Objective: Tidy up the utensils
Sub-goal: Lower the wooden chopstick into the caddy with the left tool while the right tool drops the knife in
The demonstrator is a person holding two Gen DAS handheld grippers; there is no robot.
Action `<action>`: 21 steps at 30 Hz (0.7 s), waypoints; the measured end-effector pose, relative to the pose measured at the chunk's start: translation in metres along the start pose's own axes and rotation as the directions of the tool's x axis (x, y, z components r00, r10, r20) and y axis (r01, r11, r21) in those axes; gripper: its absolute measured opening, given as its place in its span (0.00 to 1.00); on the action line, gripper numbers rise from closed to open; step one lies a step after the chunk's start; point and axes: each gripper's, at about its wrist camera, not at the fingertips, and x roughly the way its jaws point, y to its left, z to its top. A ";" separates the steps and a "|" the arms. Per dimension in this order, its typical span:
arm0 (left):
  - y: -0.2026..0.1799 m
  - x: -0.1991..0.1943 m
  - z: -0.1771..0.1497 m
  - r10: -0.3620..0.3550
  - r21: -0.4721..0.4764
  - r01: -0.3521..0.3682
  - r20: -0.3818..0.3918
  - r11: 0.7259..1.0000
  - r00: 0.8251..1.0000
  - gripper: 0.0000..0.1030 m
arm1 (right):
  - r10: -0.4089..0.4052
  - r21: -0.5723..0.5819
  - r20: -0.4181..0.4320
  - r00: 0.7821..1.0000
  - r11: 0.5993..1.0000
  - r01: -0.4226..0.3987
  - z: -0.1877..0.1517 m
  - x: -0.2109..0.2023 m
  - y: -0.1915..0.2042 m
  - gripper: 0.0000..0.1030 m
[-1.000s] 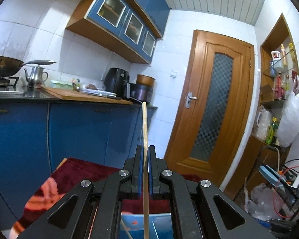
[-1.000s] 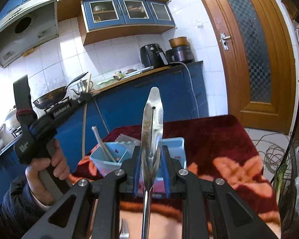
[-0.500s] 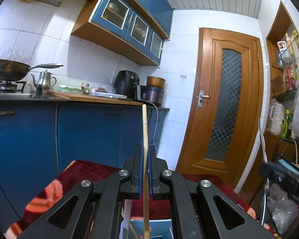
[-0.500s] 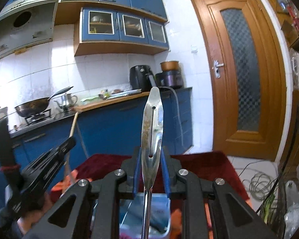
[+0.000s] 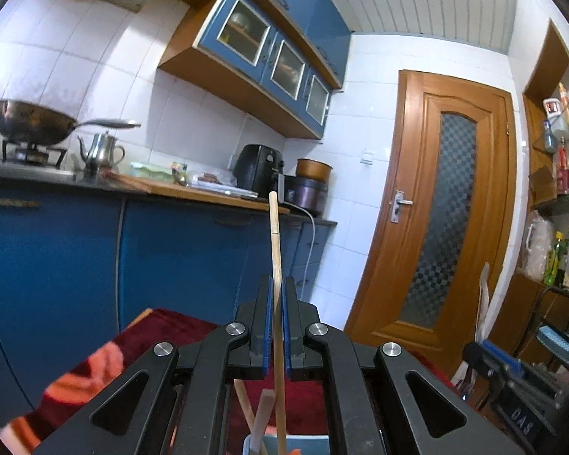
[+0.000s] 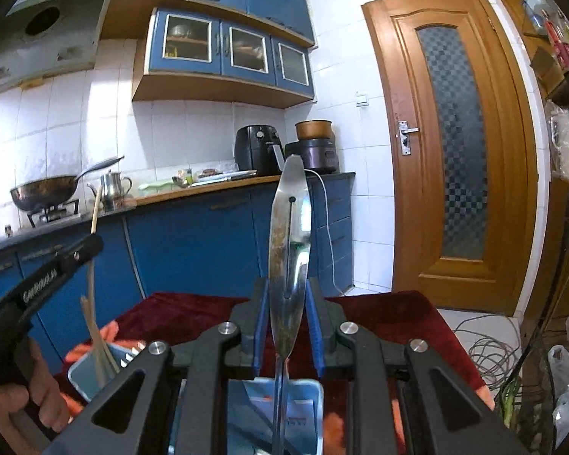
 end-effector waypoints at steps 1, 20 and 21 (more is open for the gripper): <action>0.001 0.000 -0.001 0.001 -0.005 -0.001 -0.005 1.000 1.000 0.04 | 0.001 -0.009 -0.008 1.000 1.000 -0.001 -0.002 -0.002 0.001 0.21; -0.004 -0.028 -0.017 -0.020 0.089 0.037 -0.185 0.995 0.982 0.16 | 0.067 -0.009 -0.113 0.991 0.998 -0.068 -0.010 -0.045 0.004 0.38; -0.004 -0.031 -0.017 -0.020 0.093 0.039 -0.201 0.995 0.979 0.17 | 0.068 -0.007 -0.116 0.991 0.998 -0.069 -0.010 -0.048 0.004 0.38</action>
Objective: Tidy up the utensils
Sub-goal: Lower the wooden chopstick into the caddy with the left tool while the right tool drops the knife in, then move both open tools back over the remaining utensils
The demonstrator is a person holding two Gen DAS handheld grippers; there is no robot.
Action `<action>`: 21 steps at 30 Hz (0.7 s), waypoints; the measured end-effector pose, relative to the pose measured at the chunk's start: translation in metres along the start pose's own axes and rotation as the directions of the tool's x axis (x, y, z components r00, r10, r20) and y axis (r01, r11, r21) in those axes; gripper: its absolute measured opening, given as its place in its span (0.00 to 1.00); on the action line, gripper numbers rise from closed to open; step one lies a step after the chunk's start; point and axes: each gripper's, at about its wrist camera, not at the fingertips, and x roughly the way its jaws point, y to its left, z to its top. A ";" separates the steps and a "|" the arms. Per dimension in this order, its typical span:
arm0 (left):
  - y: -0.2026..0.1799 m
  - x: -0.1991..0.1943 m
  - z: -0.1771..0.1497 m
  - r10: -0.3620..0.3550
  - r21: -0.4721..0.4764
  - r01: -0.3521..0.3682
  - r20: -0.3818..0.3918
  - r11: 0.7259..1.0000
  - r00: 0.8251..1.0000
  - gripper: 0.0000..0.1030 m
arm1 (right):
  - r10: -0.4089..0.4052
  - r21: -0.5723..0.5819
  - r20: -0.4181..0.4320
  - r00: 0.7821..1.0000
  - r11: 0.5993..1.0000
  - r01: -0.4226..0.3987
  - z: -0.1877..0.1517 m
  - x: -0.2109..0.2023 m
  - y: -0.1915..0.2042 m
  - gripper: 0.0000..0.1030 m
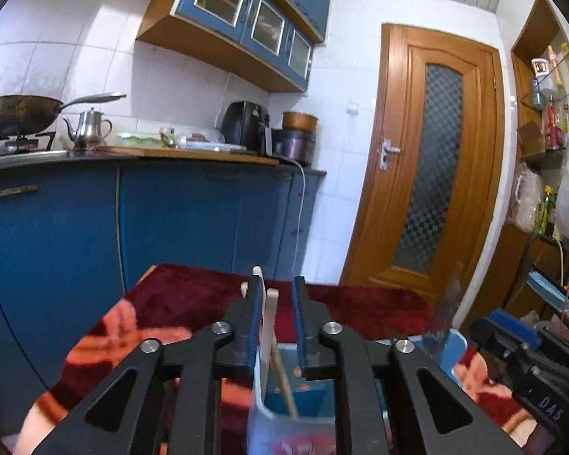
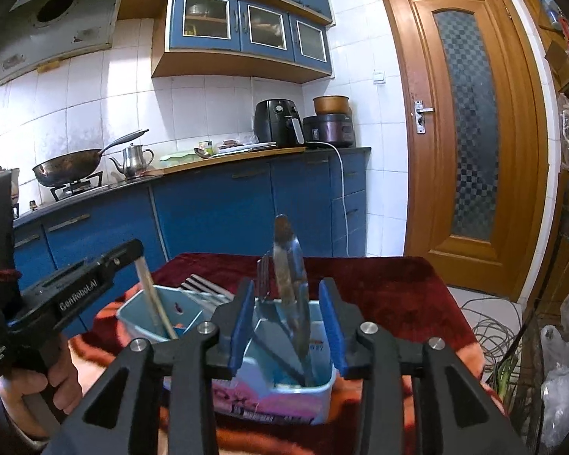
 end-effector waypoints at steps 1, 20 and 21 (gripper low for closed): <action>-0.001 -0.001 0.000 -0.003 0.002 0.003 -0.008 1.000 1.000 0.19 | -0.001 0.002 -0.004 1.000 1.000 0.001 0.000 -0.004 0.001 0.39; -0.015 -0.089 -0.011 -0.027 0.150 0.046 -0.129 0.988 0.991 0.26 | 0.014 0.059 -0.164 0.986 0.998 -0.005 -0.028 -0.059 0.021 0.44; -0.014 -0.092 -0.012 -0.022 0.154 0.044 -0.141 0.987 0.990 0.26 | 0.016 0.063 -0.175 0.984 0.998 -0.005 -0.029 -0.060 0.021 0.44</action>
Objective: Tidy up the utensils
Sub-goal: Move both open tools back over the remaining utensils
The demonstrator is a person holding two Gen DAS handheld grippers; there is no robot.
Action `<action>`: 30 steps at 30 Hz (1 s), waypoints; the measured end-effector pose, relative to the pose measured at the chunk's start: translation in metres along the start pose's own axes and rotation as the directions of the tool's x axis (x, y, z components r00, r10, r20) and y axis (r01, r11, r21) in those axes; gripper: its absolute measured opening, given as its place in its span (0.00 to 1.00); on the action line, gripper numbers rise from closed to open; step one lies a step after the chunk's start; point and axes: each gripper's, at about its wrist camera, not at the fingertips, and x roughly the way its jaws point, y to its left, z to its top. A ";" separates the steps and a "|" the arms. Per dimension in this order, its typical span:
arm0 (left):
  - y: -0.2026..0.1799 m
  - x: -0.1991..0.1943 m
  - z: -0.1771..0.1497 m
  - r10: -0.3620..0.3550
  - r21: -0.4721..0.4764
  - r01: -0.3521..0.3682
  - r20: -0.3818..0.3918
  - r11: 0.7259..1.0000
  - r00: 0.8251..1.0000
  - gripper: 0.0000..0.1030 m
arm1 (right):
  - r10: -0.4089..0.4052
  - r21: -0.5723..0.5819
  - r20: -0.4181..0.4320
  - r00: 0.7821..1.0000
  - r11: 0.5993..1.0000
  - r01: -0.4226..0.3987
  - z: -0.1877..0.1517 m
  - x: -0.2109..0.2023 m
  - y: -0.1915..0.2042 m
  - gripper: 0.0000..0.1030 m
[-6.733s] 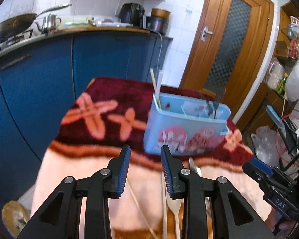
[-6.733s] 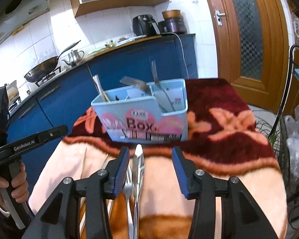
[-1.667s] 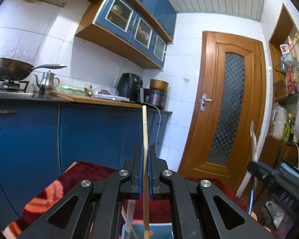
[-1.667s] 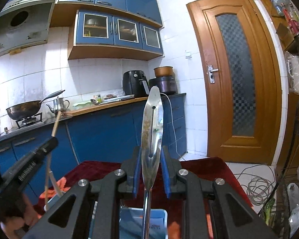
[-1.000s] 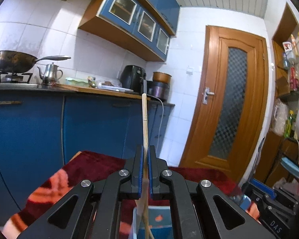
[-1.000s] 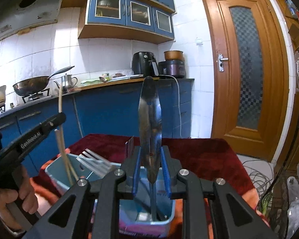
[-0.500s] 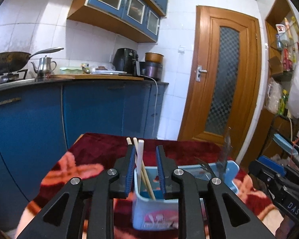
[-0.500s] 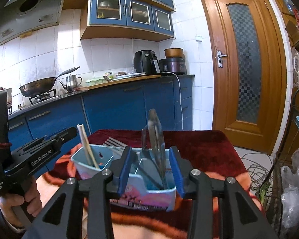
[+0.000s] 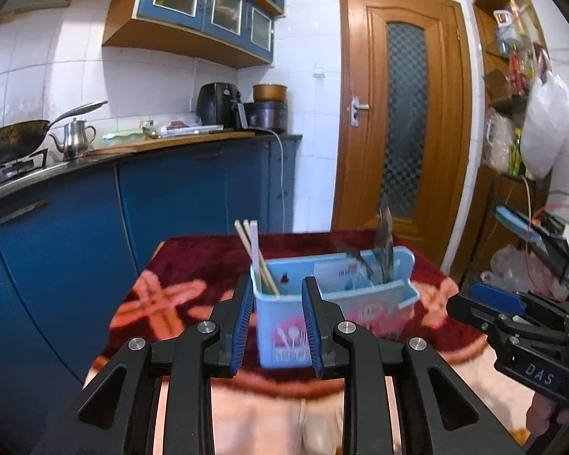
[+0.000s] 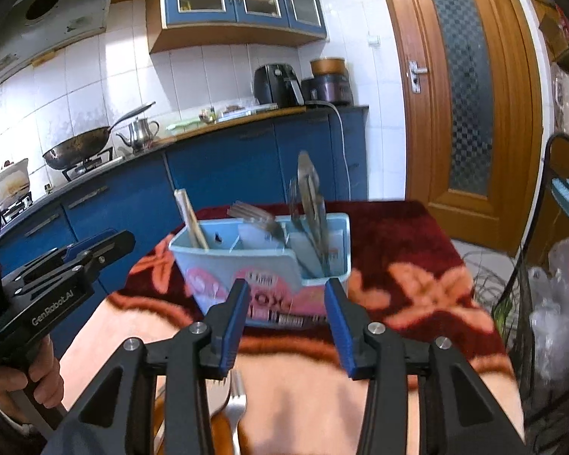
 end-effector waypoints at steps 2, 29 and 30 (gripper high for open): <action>0.000 -0.002 -0.004 0.000 0.002 0.000 -0.032 1.000 0.999 0.26 | 0.004 0.013 -0.031 0.999 1.000 -0.004 -0.006 -0.001 0.000 0.44; 0.009 0.025 -0.082 -0.010 0.053 0.043 -0.499 0.998 0.867 0.35 | 0.054 -0.006 -0.351 0.935 0.998 -0.060 -0.069 0.022 0.017 0.48; 0.008 0.027 -0.084 -0.015 0.051 0.047 -0.508 0.998 0.861 0.35 | 0.057 -0.008 -0.358 0.932 0.998 -0.064 -0.069 0.023 0.018 0.48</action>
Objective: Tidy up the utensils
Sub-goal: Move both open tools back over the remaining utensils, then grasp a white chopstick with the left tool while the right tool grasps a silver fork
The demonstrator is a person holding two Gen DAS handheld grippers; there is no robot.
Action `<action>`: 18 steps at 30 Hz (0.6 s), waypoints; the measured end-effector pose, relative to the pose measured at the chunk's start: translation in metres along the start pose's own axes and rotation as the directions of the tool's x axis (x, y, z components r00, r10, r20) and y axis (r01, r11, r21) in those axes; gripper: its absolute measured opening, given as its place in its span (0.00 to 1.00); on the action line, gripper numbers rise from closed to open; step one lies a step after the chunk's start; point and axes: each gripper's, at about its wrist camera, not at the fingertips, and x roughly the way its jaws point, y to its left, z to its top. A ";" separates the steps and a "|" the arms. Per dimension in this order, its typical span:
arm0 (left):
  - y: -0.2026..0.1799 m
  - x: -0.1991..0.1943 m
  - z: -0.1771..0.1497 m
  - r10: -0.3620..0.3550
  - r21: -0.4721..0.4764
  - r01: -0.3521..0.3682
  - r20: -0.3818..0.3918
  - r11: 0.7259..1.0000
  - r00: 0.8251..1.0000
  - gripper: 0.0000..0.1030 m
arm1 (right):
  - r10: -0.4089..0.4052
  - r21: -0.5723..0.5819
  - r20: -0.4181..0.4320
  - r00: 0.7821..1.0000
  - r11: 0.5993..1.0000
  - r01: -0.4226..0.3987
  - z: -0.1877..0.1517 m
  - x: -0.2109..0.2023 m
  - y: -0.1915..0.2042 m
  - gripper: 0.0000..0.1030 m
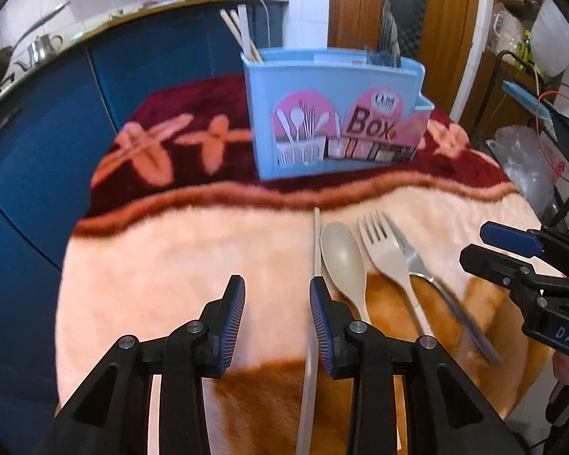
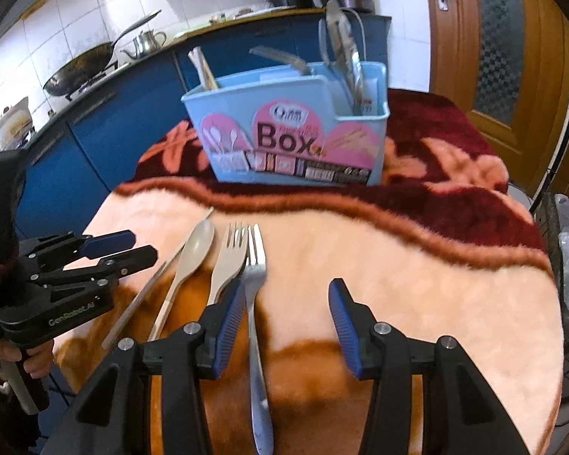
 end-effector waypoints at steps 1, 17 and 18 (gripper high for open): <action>0.000 0.002 -0.001 -0.007 0.000 0.007 -0.009 1.000 1.000 0.35 | 0.004 -0.006 -0.012 1.000 1.000 -0.004 -0.001 0.002 0.001 0.48; -0.001 0.026 0.005 -0.058 -0.011 0.057 -0.059 0.998 0.997 0.35 | 0.009 -0.061 -0.119 0.993 0.998 -0.016 -0.002 0.032 0.015 0.50; 0.000 0.027 0.007 -0.067 -0.024 0.065 -0.056 0.998 0.996 0.35 | 0.005 -0.065 -0.119 0.993 0.998 -0.013 -0.001 0.032 0.015 0.50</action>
